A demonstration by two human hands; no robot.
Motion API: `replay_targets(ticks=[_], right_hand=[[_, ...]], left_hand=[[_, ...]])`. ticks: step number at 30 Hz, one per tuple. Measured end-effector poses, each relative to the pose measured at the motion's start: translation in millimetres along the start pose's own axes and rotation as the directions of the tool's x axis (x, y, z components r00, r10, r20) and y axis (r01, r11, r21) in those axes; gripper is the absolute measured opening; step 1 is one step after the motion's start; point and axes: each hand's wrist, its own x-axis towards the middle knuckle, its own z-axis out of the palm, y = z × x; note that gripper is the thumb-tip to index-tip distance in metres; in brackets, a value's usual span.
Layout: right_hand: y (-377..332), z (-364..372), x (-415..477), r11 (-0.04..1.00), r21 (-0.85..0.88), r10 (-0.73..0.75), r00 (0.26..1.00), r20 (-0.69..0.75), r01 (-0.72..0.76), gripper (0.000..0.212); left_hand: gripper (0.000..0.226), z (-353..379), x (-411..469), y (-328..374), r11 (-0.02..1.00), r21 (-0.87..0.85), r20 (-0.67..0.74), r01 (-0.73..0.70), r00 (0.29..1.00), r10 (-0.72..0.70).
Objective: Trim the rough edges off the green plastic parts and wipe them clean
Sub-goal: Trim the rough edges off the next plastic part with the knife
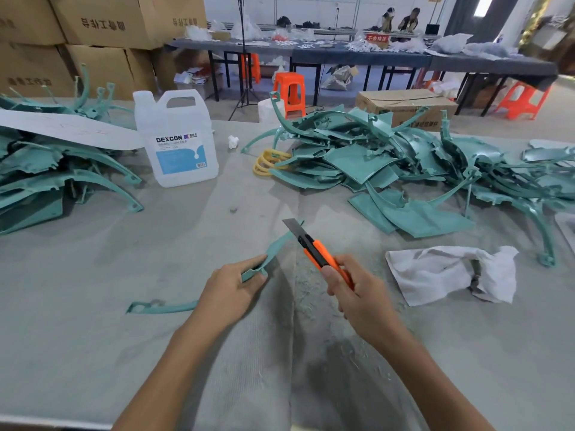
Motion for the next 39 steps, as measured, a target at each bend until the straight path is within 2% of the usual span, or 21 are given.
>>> replay_targets(ticks=[4,8,11,14,19,21,23,25,28,30,32,36,37,39], right_hand=[[5,0,8,0.998,-0.041,0.044,0.998,-0.048,-0.046,0.025],[18,-12,18,0.976,-0.142,0.154,0.985,-0.078,-0.164,0.024],[15,-6,9,0.993,0.029,0.113,0.989,-0.096,-0.111,0.019],[3,7,5,0.988,0.14,0.075,0.997,-0.026,-0.071,0.02],[-5,12,15,0.943,0.251,0.237,0.971,-0.037,-0.221,0.014],[-9,14,11,0.923,0.333,0.225,0.972,-0.066,-0.192,0.014],[-15,18,6,0.924,0.365,0.151,0.984,-0.09,-0.108,0.013],[-18,23,-1,0.946,0.32,0.083,0.994,-0.076,-0.055,0.011],[-18,26,-8,0.992,0.129,0.025,0.998,-0.056,-0.017,0.026],[-16,27,-6,0.998,0.069,0.012,0.997,-0.074,-0.007,0.027],[-15,27,2,0.999,0.038,0.028,0.995,-0.099,-0.024,0.023],[-7,23,17,0.984,-0.029,0.174,0.98,-0.097,-0.178,0.023],[-6,22,17,0.982,-0.018,0.186,0.978,-0.095,-0.188,0.022],[-12,25,17,0.972,0.164,0.186,0.977,-0.099,-0.169,0.015]], left_hand=[[0.034,-1,0,3,1.0,0.014,0.033,-0.011,0.999,0.01],[0.031,-4,-3,-1,0.996,-0.08,0.021,-0.03,0.999,0.032],[0.028,-6,-1,-5,0.995,-0.099,0.023,-0.031,0.999,0.034],[0.027,-5,1,-5,0.995,-0.082,0.034,-0.05,0.998,0.053],[0.027,-7,-3,-7,0.99,-0.127,0.035,-0.068,0.997,0.073],[0.029,-6,-3,-7,0.989,-0.123,0.039,-0.079,0.996,0.084],[0.03,-5,0,-8,0.99,-0.116,0.03,-0.08,0.996,0.084],[0.03,-5,1,-9,0.989,-0.124,0.032,-0.079,0.996,0.083],[0.028,-5,0,-9,0.987,-0.141,0.038,-0.08,0.996,0.086],[0.026,-4,2,-8,0.986,-0.151,0.045,-0.073,0.996,0.081],[0.019,-5,5,-9,0.987,-0.146,0.032,-0.063,0.997,0.069],[0.018,-8,2,-13,0.977,-0.202,0.062,-0.065,0.995,0.079],[0.021,-9,1,-14,0.976,-0.201,0.074,-0.078,0.993,0.095],[0.018,-9,2,-13,0.973,-0.216,0.078,-0.084,0.992,0.103]])
